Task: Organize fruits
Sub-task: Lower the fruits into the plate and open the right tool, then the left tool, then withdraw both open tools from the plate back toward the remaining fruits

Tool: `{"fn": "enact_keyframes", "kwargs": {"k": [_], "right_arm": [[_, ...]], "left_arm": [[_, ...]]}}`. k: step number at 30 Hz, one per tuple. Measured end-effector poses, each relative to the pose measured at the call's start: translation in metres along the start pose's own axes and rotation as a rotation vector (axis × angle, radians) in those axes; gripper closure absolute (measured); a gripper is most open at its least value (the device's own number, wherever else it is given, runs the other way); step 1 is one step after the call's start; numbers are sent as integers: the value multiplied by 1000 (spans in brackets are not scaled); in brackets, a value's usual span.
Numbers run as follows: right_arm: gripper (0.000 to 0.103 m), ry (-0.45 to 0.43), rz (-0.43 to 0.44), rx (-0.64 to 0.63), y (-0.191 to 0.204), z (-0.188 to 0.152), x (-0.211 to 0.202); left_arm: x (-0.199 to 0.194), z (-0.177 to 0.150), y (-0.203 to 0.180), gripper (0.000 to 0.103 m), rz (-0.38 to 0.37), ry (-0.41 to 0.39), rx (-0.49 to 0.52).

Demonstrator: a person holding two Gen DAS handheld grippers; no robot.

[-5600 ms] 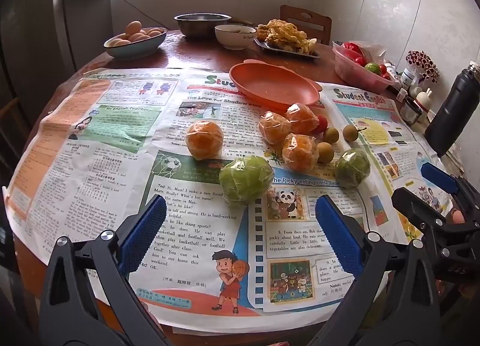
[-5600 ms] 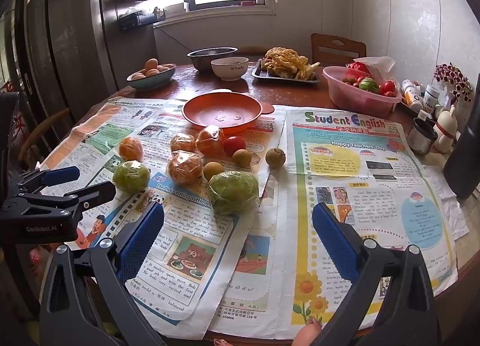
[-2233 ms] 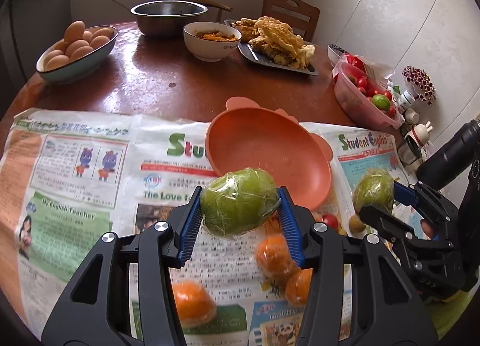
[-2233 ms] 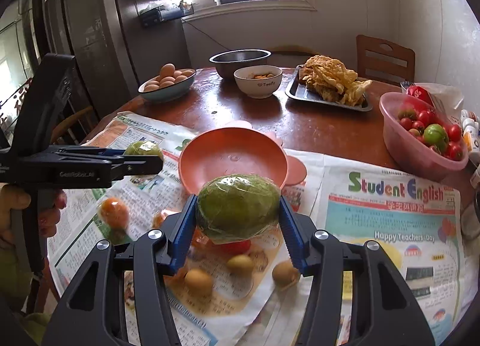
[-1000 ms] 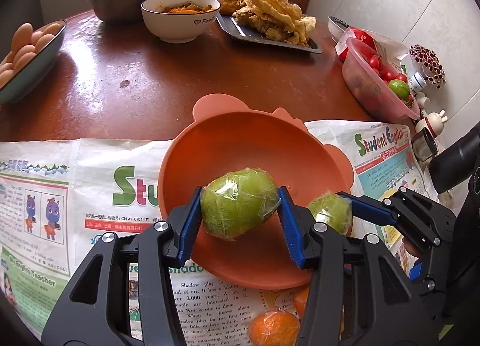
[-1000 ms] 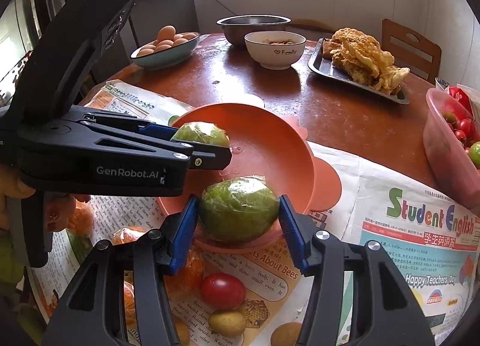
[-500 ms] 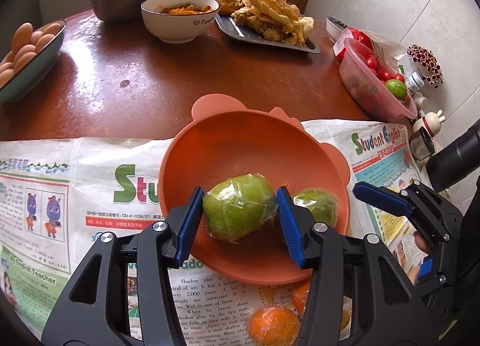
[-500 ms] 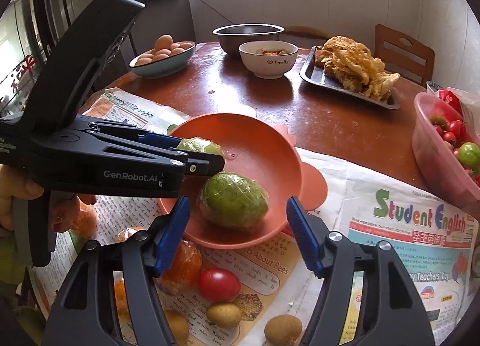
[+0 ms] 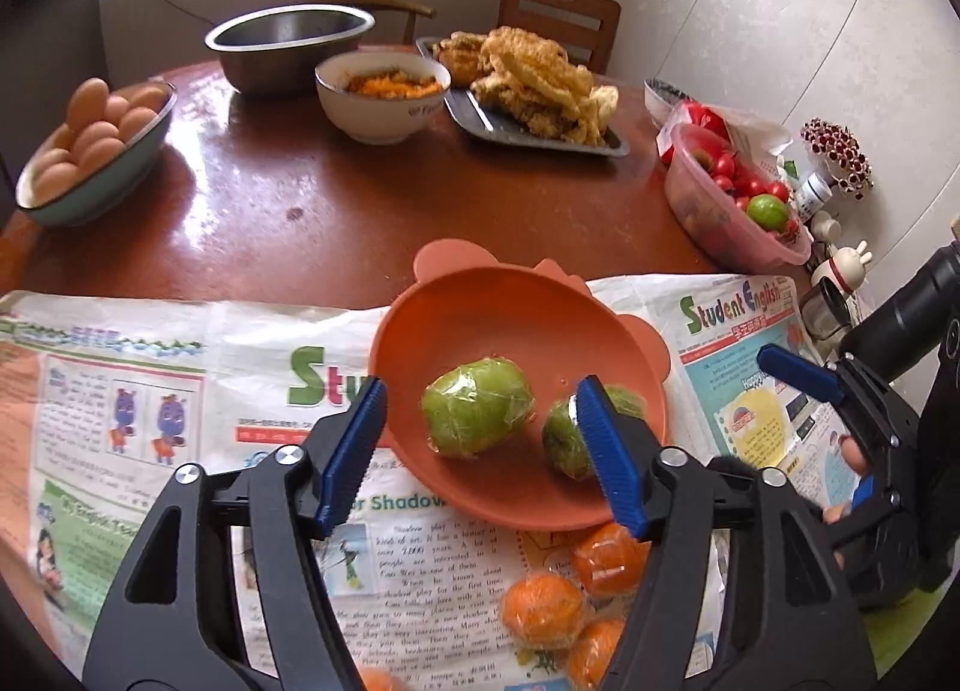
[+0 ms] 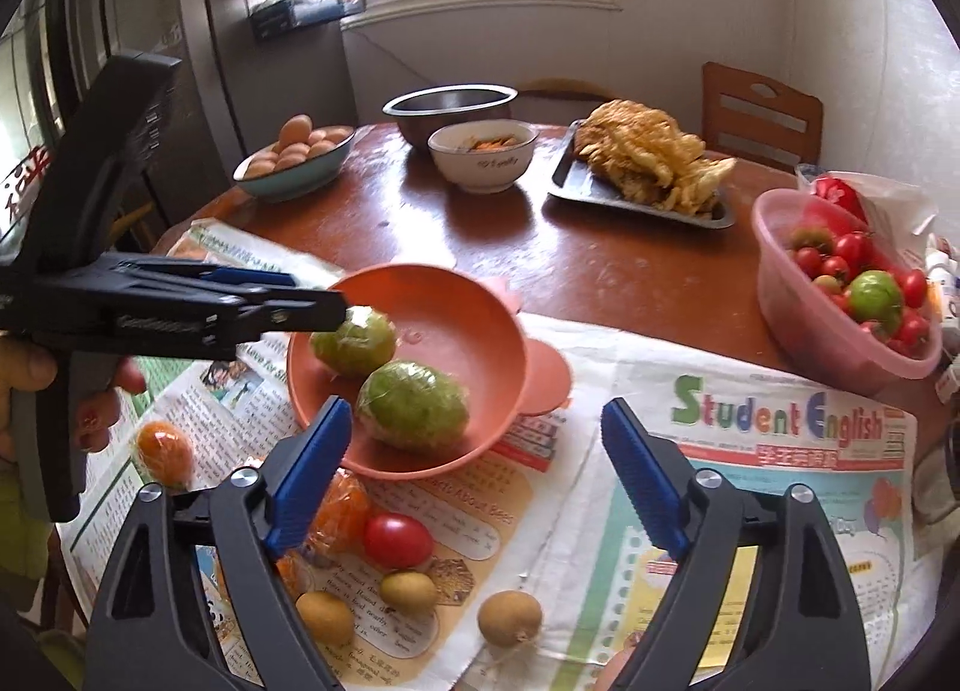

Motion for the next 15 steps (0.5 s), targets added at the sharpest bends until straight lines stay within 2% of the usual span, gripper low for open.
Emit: {"fn": "enact_keyframes", "kwargs": {"k": [8,15], "right_arm": [[10,-37,-35,18,-8,6,-18],[8,-47,-51,21,-9,6,-29]], "left_arm": [[-26,-2,0,27,6,-59,2],[-43,-9,0,17,10,-93,10]]}}
Point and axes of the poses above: each gripper's, at about its wrist camera, not at the fingertips, and x roughly the way its jaws point, y to its left, z to its top, the point moved 8 cm from there along x, roughly the way its jaws point, and after that the axes turned 14 degrees about -x, right-handed, at the moved point
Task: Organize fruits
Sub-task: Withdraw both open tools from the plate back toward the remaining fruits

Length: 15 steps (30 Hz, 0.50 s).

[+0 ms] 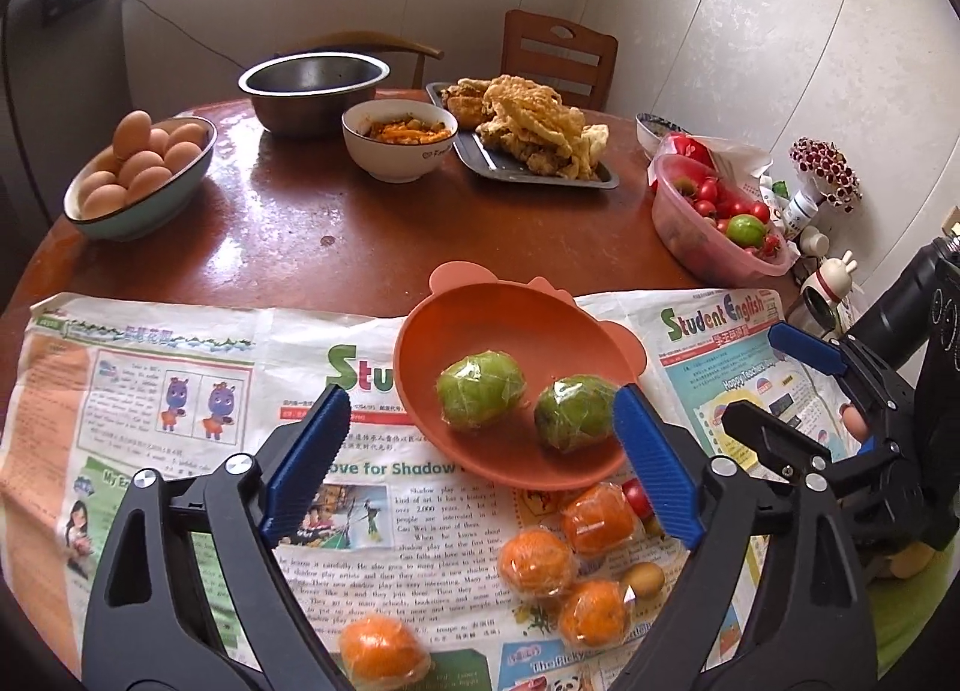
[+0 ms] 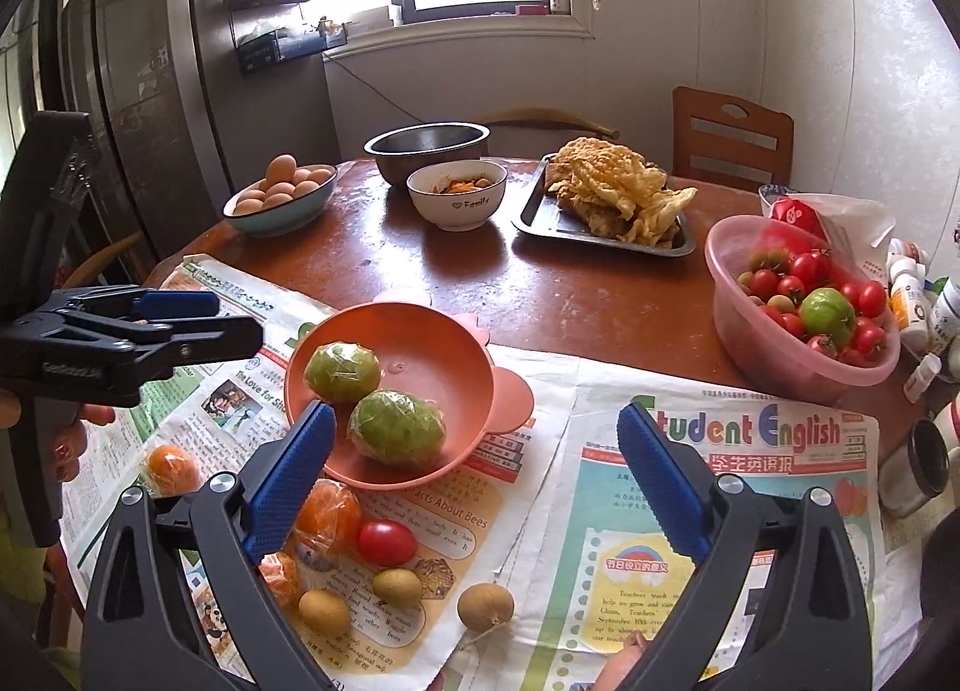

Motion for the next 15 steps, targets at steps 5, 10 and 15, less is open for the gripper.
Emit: {"fn": "enact_keyframes", "kwargs": {"k": [5,10,15], "right_arm": [[6,-11,-6,-1,1,0,-8],[5,-22,-16,-16,6,0,-17],[5,-26,-29,-27,10,-5,-27]], "left_arm": [[-8,-5,0,13,2,-12,-7],[-16,-10,0,11,7,-27,-6],[-23,-19,-4,10,11,-35,19]]}}
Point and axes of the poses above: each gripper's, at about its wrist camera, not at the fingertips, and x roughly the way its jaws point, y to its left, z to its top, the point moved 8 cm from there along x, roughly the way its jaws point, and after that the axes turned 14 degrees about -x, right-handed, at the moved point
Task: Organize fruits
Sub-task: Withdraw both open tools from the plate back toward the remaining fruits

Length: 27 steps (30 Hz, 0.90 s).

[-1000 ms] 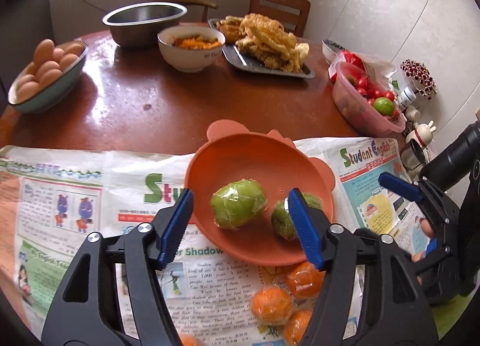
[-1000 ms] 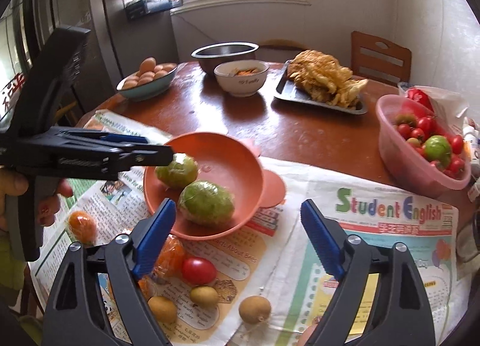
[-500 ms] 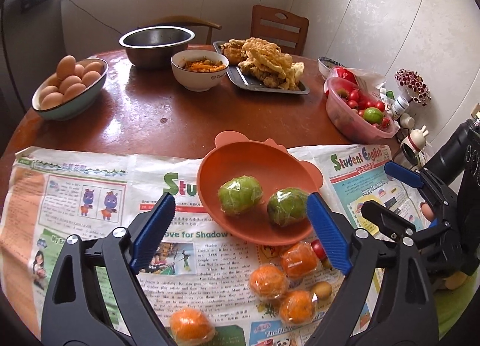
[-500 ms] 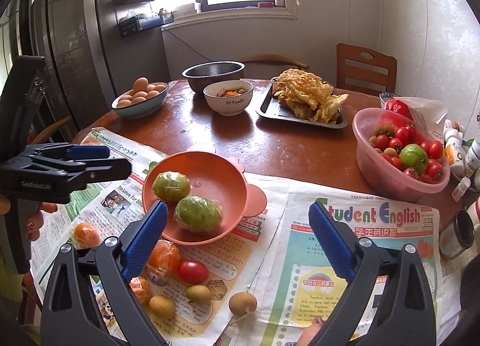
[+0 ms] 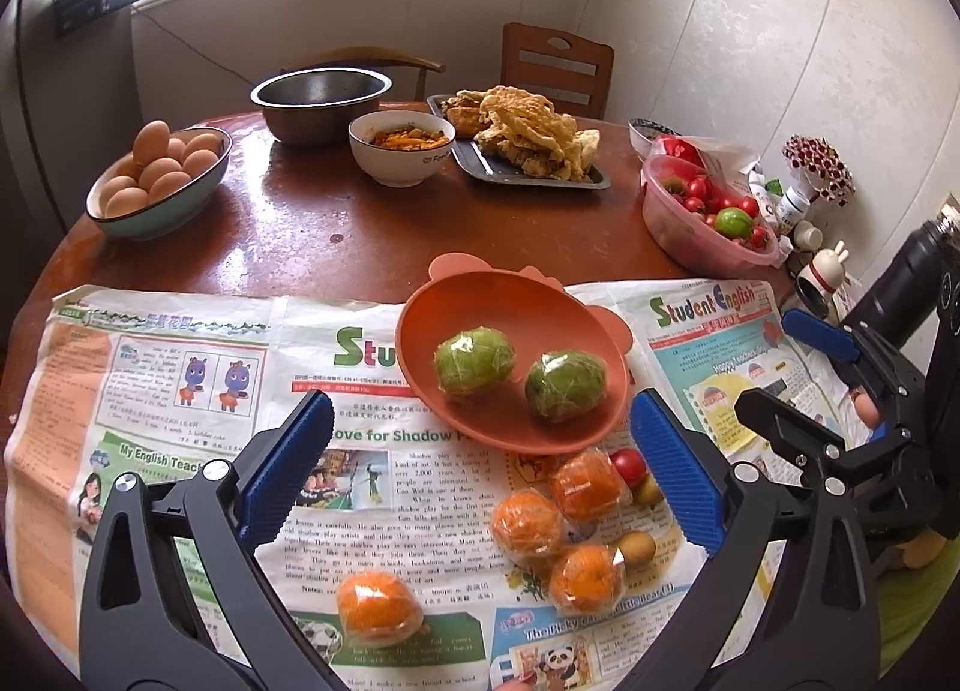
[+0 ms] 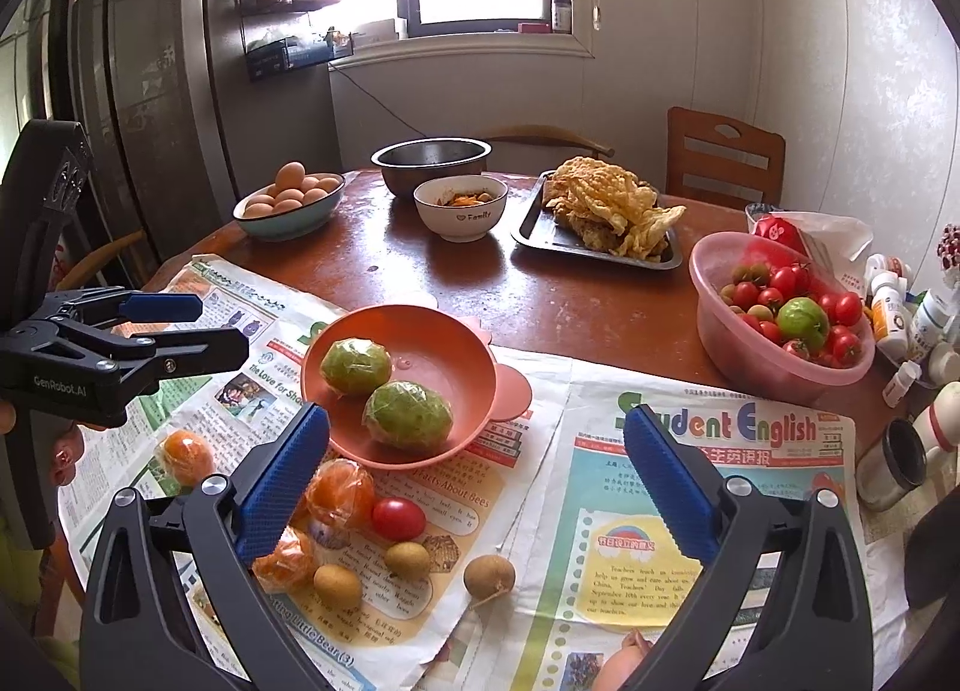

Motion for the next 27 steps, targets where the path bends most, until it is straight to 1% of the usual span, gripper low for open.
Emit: {"fn": "enact_keyframes", "kwargs": {"k": [11,22,27], "right_arm": [[5,17,-3,-3,8,-17,-9],[5,42,-7,-12,16,-35,-14],[5,54,-8,-6,17,-45,-15]], "left_arm": [[-10,-28,-9,10,-4,12,29],[-7,-57,-12,10,8,50,58],[-6,-70,-13,10,-1,70,66]]}}
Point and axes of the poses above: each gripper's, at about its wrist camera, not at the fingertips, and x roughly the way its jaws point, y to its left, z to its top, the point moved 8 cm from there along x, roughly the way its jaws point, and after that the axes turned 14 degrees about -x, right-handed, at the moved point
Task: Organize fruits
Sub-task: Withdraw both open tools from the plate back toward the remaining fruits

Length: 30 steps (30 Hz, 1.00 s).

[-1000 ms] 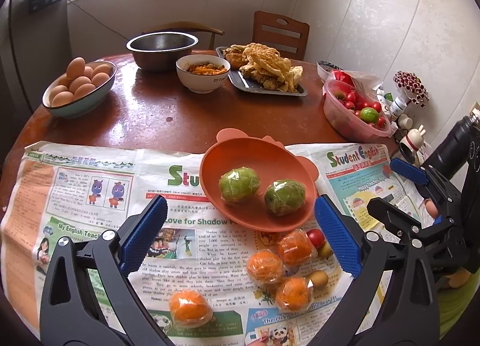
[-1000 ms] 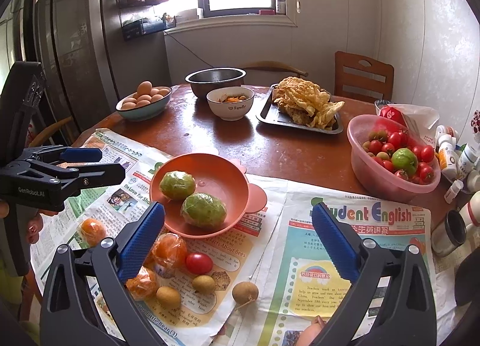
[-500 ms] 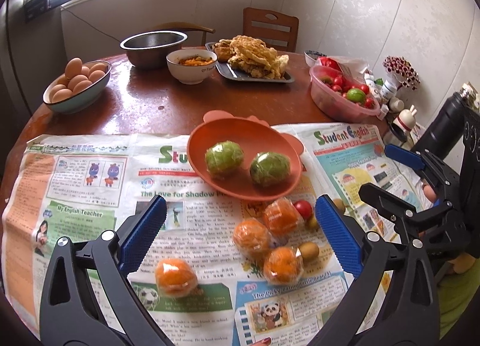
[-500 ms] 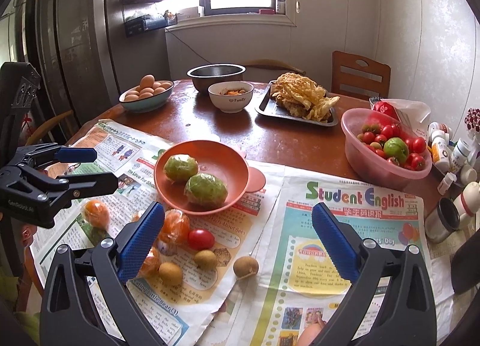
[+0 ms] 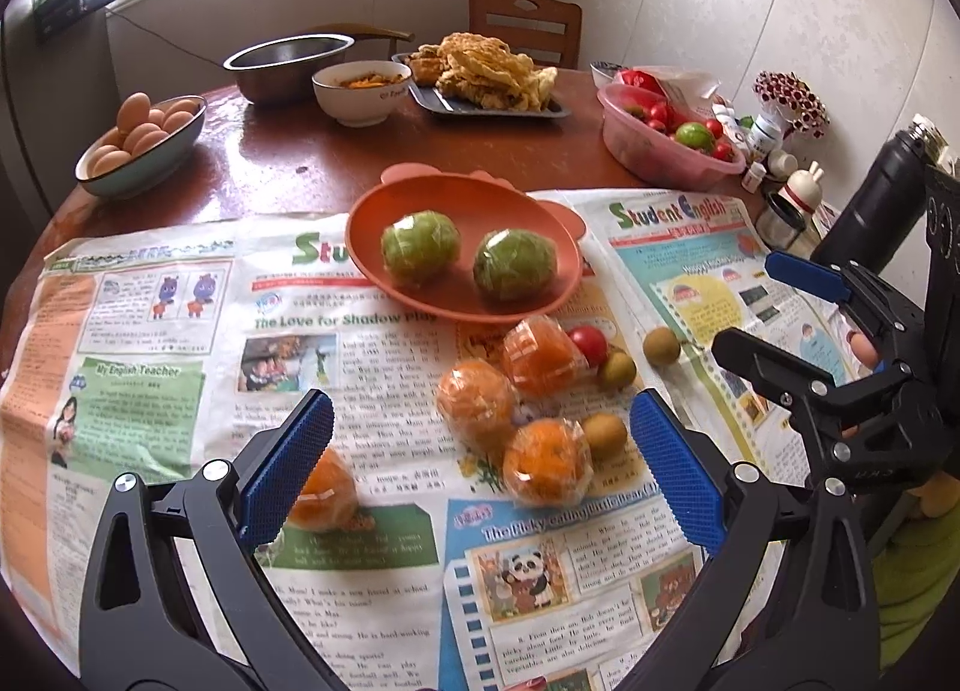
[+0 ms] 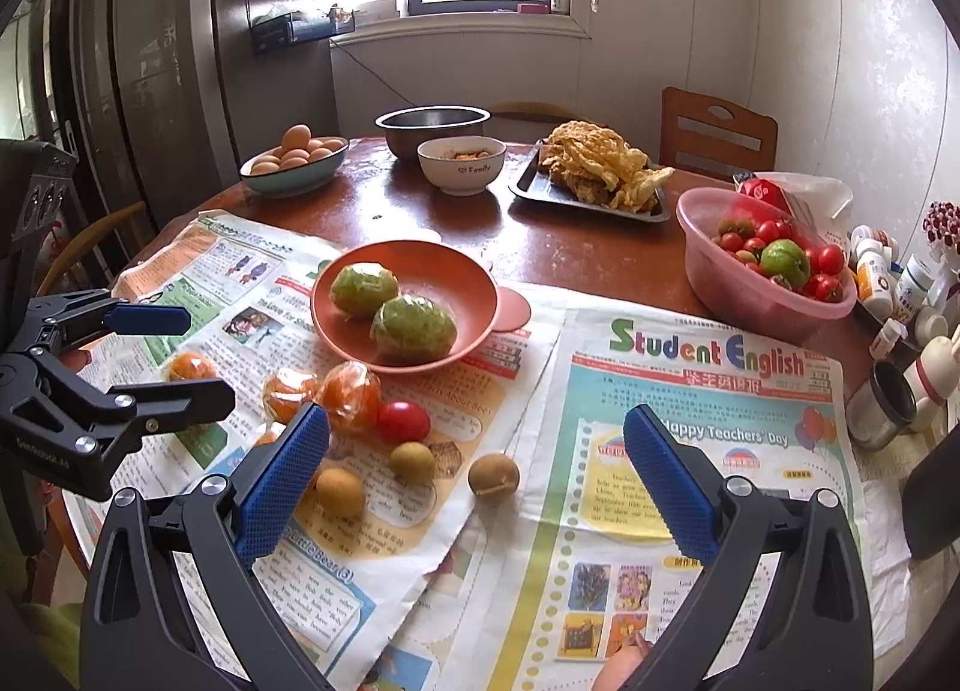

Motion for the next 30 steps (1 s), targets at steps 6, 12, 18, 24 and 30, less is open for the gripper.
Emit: {"fn": "enact_keyframes", "kwargs": {"k": [6,12,18,24,30], "right_arm": [[5,16,-1,3,2,-9,1],[5,19,3,9,4,-15,0],[5,35,5,11,6,-23,3],[5,60,-5,25,3,-35,8],[5,87,-18,49,-8,-46,16]], "left_arm": [[2,-13,1,10,7,19,13],[6,-29,0,10,5,40,19],[11,-40,0,10,5,59,13],[21,-48,-3,10,11,72,20],[28,-50,-6,17,6,78,21]]}}
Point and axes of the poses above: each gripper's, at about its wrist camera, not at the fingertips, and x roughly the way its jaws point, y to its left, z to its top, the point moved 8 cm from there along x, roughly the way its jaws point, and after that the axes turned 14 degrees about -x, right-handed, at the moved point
